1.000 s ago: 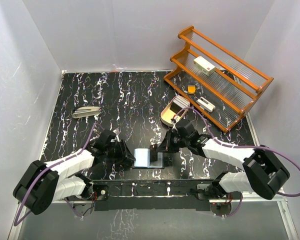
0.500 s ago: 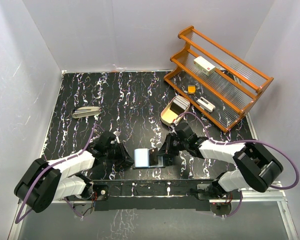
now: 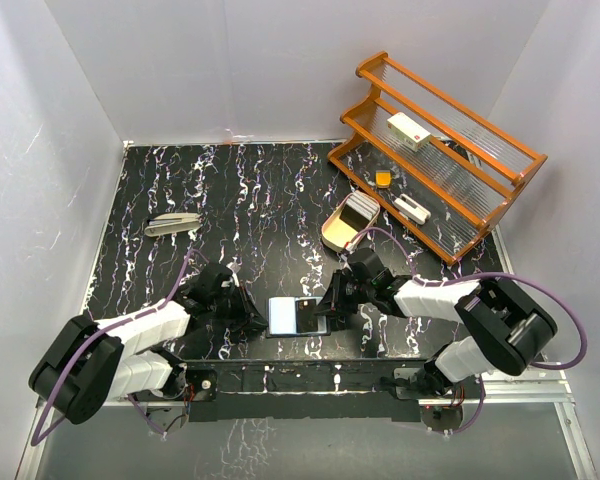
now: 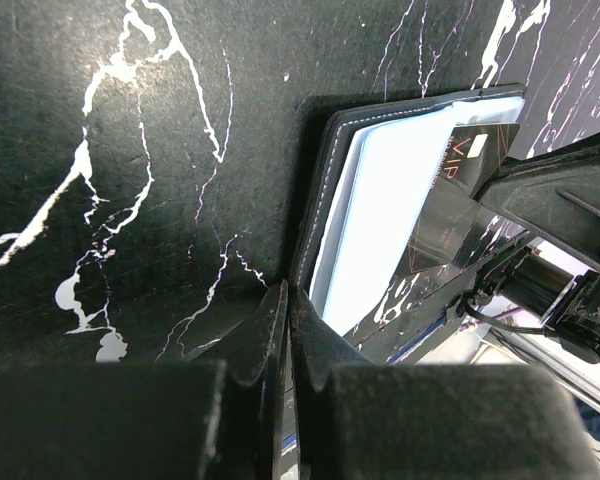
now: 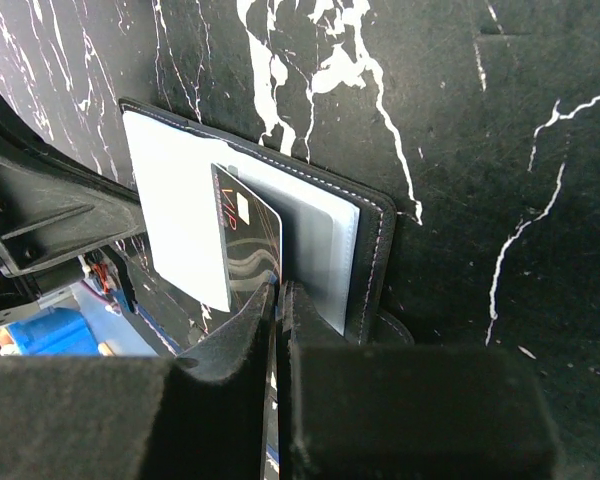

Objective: Put the credit cards into the card holder
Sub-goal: Insert the credit card into the card holder.

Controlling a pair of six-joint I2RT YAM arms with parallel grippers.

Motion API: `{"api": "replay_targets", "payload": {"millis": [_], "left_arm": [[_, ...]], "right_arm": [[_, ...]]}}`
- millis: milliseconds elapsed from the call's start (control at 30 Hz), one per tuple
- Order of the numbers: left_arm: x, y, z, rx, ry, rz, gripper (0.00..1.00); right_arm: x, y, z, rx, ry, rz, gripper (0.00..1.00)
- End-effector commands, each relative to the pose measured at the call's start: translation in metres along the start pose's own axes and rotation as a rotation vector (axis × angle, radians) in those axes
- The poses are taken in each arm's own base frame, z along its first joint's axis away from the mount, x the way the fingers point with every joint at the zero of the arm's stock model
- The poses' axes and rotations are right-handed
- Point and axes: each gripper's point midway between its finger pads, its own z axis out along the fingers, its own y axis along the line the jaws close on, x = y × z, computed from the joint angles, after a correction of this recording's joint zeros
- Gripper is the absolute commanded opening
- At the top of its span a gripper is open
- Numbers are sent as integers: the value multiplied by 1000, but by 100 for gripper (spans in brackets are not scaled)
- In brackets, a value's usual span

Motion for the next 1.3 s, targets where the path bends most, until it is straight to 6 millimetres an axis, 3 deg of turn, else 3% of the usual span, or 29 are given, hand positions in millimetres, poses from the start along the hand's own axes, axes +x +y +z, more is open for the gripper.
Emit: {"api": "replay_targets", "payload": {"millis": [0,500,1267], "left_arm": [[0,3,1,-27,7,5,0],[2,3,1,-25,11,6,0],[4,-1,-1,9,9,-9,0]], "right_arm": [[-7,-1,5,9,-27,-34,0],[-16,8,10,-4,-34,-34,0],[-2,40,29,-25,-41,-20,2]]}}
